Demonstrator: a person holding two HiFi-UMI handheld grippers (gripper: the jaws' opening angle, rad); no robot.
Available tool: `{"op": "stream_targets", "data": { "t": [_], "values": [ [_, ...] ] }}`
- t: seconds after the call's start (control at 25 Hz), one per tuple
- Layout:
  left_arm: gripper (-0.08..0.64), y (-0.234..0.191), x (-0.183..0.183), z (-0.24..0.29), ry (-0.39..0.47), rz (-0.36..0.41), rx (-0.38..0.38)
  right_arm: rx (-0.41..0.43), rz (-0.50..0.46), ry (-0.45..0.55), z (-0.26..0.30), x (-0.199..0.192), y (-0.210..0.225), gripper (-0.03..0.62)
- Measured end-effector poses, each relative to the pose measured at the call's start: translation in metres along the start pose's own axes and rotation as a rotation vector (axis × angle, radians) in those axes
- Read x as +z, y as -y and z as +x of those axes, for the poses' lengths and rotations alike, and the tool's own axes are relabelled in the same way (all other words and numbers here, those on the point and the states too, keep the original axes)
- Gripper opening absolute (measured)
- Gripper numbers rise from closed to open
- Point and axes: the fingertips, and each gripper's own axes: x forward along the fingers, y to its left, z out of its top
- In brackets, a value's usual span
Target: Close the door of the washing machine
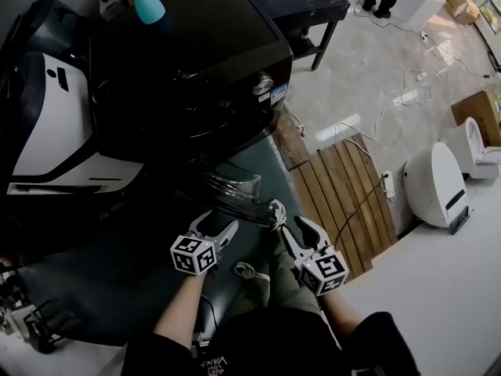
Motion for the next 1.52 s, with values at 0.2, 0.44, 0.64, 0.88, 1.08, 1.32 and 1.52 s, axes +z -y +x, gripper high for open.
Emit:
{"op": "stream_targets", "data": {
  "t": [0.2,0.44,0.64,0.88,1.08,1.32,1.52],
  "values": [
    [0.304,0.001,0.027,0.029,0.003,0.007,-0.014,-0.028,0.003,-0.021,0.018,0.005,0.026,0.140],
    [0.290,-0.004,0.055,0.055,0.020,0.004,-0.006,-0.046,-0.003,-0.042,0.048,0.013,0.057,0.130],
    [0.265,-0.010,0.071,0.069,0.027,-0.003,0.008,-0.037,-0.023,-0.060,0.075,0.024,0.074,0.114],
    [0.220,-0.021,0.090,0.082,0.049,-0.011,0.047,-0.037,-0.032,-0.086,0.107,0.030,0.091,0.063],
    [0.153,-0.034,0.103,0.089,0.088,-0.020,0.106,-0.056,-0.015,-0.117,0.136,0.029,0.107,0.002],
    [0.055,-0.051,0.119,0.095,0.116,-0.010,0.165,-0.050,0.014,-0.139,0.171,0.028,0.114,0.002],
    [0.021,-0.060,0.128,0.100,0.134,-0.022,0.194,-0.057,0.002,-0.132,0.193,0.030,0.119,0.002]
  ]
}}
